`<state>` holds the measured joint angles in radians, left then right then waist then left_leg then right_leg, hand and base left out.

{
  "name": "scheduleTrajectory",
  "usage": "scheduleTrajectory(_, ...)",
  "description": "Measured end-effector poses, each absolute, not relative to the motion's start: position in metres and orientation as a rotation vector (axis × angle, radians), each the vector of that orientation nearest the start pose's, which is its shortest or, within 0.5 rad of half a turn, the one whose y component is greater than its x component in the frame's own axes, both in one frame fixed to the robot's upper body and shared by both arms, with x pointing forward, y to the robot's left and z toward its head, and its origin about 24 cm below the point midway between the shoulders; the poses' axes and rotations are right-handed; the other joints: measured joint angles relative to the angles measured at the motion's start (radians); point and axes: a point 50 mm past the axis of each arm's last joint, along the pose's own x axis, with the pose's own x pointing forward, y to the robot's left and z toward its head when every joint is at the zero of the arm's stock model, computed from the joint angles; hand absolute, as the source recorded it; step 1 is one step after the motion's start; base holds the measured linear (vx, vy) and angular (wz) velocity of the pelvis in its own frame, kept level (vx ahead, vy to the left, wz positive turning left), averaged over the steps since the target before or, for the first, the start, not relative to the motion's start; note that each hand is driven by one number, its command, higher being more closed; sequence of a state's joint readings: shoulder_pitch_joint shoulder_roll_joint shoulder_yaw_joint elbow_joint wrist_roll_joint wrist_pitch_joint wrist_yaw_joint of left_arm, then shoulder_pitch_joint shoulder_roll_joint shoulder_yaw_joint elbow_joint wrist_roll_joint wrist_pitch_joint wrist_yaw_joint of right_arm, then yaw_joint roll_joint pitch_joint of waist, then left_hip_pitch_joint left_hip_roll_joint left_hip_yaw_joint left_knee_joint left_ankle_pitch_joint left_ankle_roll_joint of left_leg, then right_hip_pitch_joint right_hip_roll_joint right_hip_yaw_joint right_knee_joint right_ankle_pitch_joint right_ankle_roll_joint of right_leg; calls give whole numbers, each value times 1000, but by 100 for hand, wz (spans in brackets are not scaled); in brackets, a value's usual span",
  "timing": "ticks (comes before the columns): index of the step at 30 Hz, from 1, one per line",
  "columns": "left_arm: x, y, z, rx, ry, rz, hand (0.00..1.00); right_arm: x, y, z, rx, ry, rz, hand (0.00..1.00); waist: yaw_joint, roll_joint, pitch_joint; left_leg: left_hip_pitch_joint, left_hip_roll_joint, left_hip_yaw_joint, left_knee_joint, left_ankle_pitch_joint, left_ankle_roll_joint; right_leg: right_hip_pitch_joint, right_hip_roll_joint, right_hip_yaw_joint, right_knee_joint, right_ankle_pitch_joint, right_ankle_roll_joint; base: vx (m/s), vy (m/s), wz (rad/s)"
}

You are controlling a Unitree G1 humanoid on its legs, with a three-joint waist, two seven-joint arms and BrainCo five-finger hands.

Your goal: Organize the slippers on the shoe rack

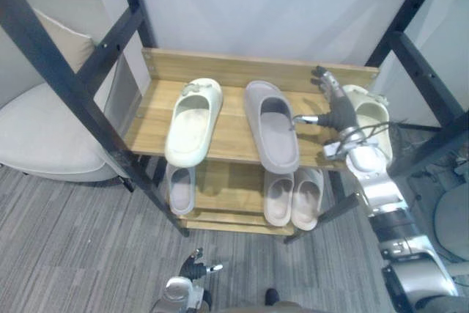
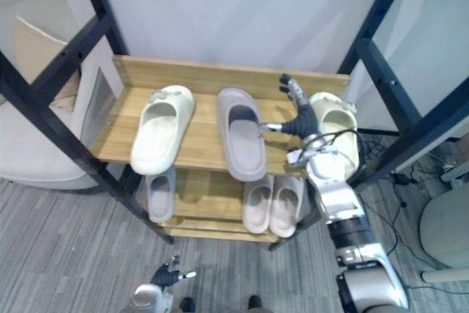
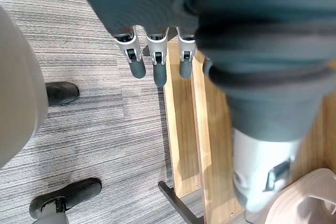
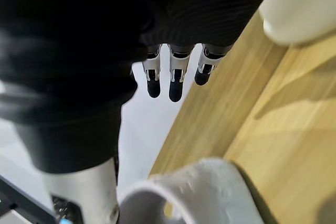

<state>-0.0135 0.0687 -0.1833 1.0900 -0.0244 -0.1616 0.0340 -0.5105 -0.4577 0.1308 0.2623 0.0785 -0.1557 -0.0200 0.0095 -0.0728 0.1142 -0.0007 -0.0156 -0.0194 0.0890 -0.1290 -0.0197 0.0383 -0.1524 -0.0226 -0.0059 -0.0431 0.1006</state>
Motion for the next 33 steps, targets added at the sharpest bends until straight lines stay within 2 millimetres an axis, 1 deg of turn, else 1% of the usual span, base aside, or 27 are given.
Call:
scheduleTrajectory(6, 139, 153, -150, 140, 910, -90, 0, 346, -180, 148, -391, -338, 117, 0, 6, -1, 12, -1, 0, -2, 0, 0, 1, 0, 0, -2, 0, 0, 0, 0, 0, 0)
scheduleTrajectory(9, 139, 153, -150, 138, 909, -88, 0, 348, -170, 145, -410, -329, 146, 0, 6, 0, 15, -2, 0, -3, -3, 2, 0, -1, 0, -4, 0, 0, 0, 0, 0, 0)
scheduleTrajectory(12, 140, 153, -150, 131, 907, -83, 0, 355, -166, 141, -417, -301, 148, 0, 13, 0, 16, -2, 0, -5, -7, 6, -1, -1, 0, -7, 0, 0, -1, 0, 0, 0)
scheduleTrajectory(14, 141, 153, -149, 130, 904, -83, 0, 356, -164, 142, -421, -301, 153, 0, 18, 0, 19, -2, 0, -7, -11, 10, -1, -2, 0, -8, 0, 0, -1, -15, -9, 3)
scheduleTrajectory(16, 144, 153, -148, 130, 896, -84, 0, 360, -158, 149, -431, -317, 169, 0, 18, 1, 34, -2, 0, -13, -18, 18, -3, -2, 0, -15, -1, 4, -4, -47, -23, 7)
scheduleTrajectory(17, 145, 153, -147, 130, 889, -84, 0, 362, -157, 151, -431, -320, 168, 100, 20, 0, 40, -2, 0, -14, -19, 20, -3, -2, 0, -17, -1, 5, -4, -52, -16, 5)
scheduleTrajectory(19, 146, 152, -147, 129, 883, -84, 0, 365, -157, 155, -435, -323, 167, 100, 25, 0, 45, 0, 0, -18, -39, 36, -4, -4, 0, -21, -8, 13, -5, -49, -14, 6)
scheduleTrajectory(24, 148, 152, -146, 124, 877, -79, 0, 367, -154, 163, -435, -347, 176, 100, 32, 0, 47, 0, 0, -18, -54, 48, -6, -4, 0, -23, -22, 23, -7, -41, -12, 1)
scheduleTrajectory(33, 148, 153, -146, 124, 877, -77, 0, 366, -154, 166, -388, -364, 179, 100, 31, -1, 47, 2, 3, -16, -54, 49, -8, -3, 3, -21, -22, 23, -7, -3, -1, 0)
